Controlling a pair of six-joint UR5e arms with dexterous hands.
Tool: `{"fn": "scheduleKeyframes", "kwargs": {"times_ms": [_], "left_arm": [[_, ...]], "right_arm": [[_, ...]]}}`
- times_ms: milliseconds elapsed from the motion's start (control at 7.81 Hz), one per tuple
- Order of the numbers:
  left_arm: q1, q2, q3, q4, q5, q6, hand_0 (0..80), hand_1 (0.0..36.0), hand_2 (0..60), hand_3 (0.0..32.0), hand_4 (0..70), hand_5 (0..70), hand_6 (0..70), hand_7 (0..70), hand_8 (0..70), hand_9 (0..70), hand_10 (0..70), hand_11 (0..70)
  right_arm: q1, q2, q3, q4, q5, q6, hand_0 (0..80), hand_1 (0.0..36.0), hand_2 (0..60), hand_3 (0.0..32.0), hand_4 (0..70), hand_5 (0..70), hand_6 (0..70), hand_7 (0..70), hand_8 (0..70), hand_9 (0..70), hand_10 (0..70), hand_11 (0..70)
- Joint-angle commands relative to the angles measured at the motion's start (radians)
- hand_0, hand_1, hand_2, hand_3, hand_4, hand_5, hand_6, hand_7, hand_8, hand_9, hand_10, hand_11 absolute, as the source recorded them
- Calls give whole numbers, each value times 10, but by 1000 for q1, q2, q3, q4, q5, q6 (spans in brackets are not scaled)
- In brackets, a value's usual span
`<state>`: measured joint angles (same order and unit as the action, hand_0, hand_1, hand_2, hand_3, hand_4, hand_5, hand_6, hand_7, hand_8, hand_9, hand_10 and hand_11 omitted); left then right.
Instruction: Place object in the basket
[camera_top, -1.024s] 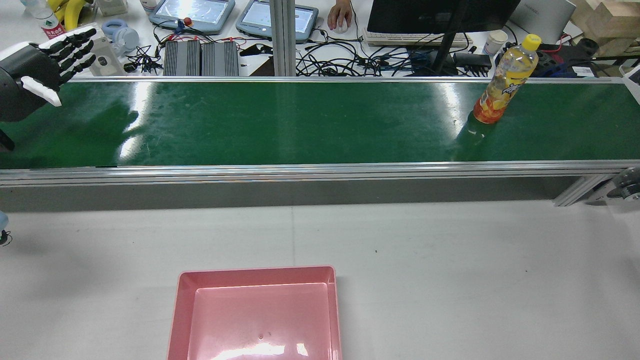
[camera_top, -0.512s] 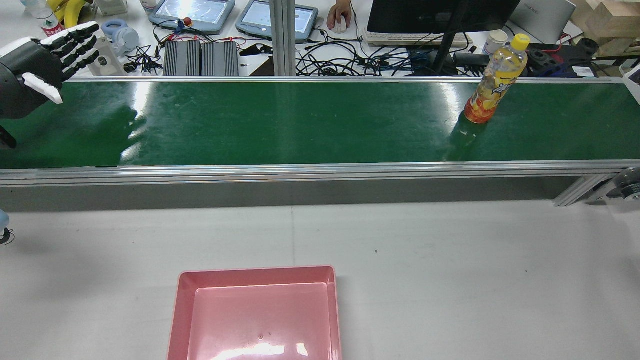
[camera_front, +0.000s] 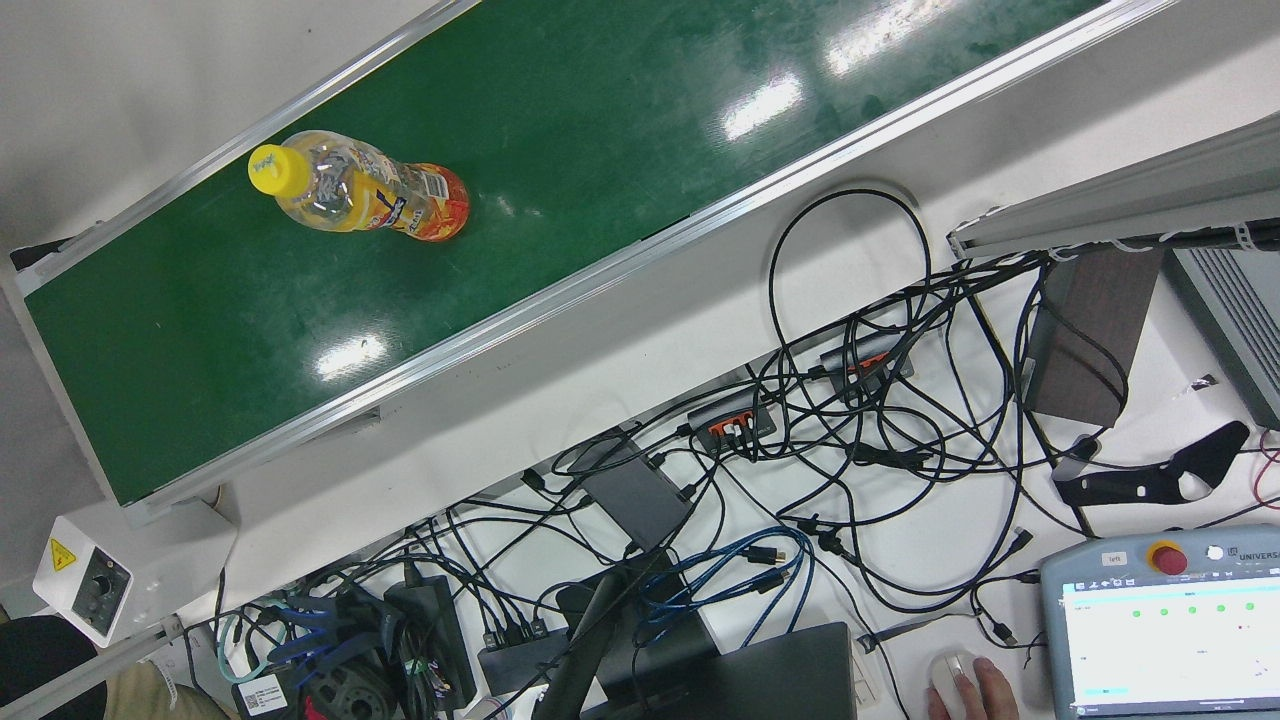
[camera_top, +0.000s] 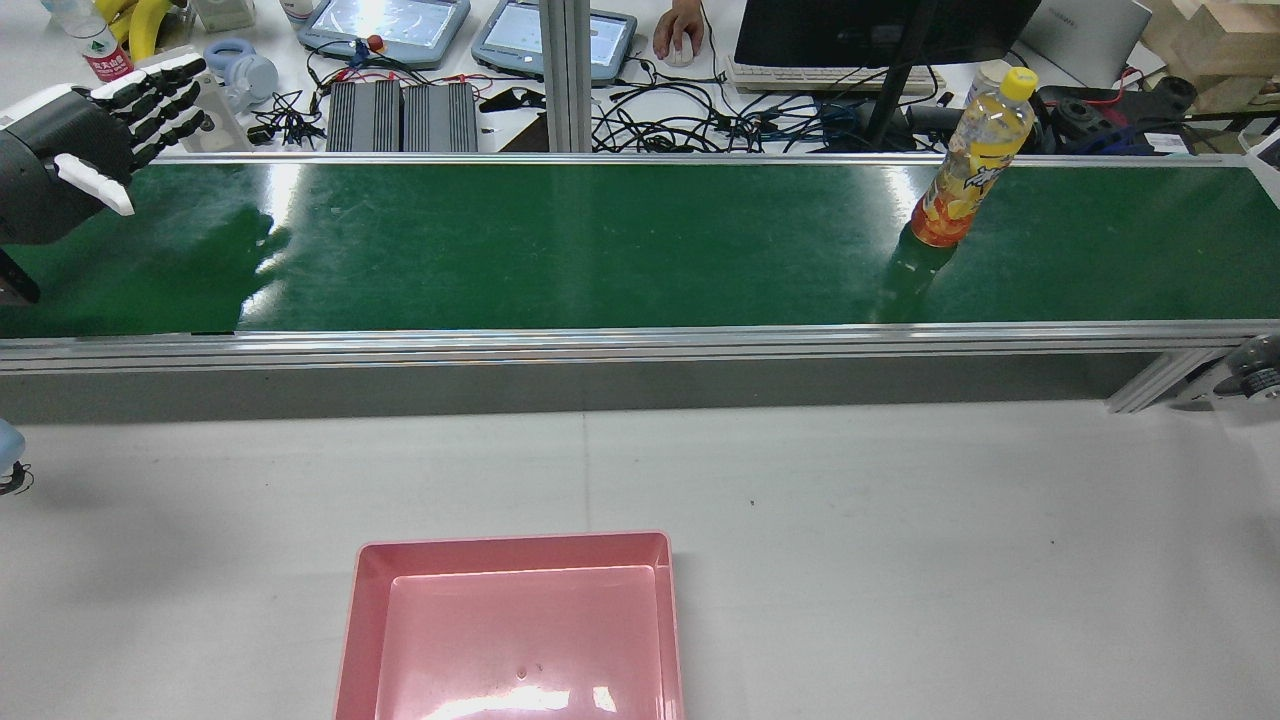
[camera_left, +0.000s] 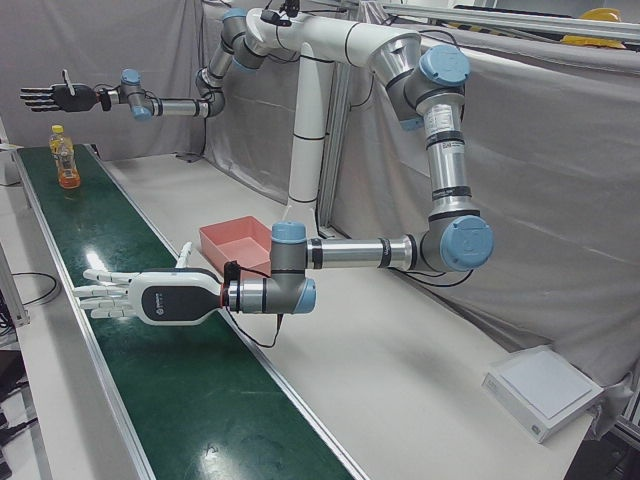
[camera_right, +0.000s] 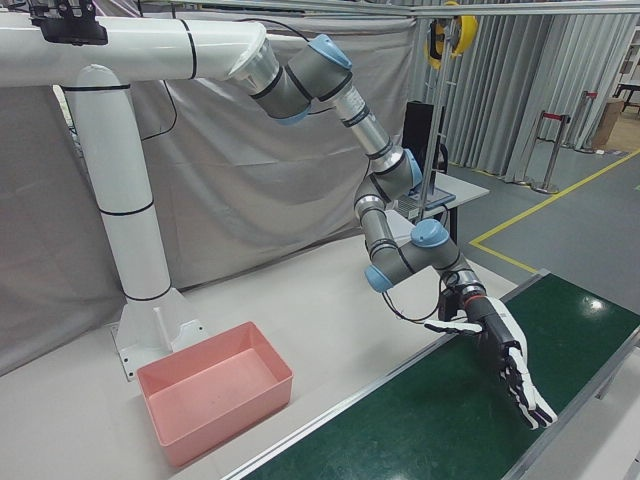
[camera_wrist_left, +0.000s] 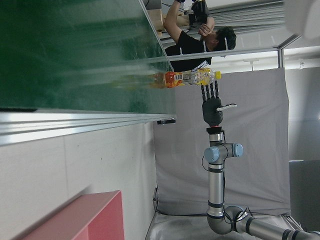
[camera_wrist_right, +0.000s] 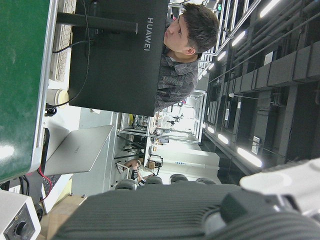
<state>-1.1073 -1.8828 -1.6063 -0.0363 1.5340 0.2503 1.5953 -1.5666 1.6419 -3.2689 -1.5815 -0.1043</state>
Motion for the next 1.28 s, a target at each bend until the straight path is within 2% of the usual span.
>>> {"fn": "scheduleKeyframes", "kwargs": {"times_ms": [0, 768, 1152], "left_arm": [[0, -1, -1, 3, 0, 0, 595, 43, 0, 0, 99, 100, 0, 0, 0, 0, 17, 41], [12, -2, 0, 10, 0, 1, 604, 47, 0, 0, 106, 104, 0, 0, 0, 0, 20, 46], [12, -2, -7, 9, 0, 0, 609, 51, 0, 0, 89, 75, 0, 0, 0, 0, 18, 44]], "right_arm": [[0, 0, -1, 0, 0, 0, 0, 0, 0, 0, 0, 0, 0, 0, 0, 0, 0, 0], [2, -1, 6, 0, 0, 2, 0, 0, 0, 0, 0, 0, 0, 0, 0, 0, 0, 0], [2, -1, 3, 0, 0, 0, 0, 0, 0, 0, 0, 0, 0, 0, 0, 0, 0, 0]]}}
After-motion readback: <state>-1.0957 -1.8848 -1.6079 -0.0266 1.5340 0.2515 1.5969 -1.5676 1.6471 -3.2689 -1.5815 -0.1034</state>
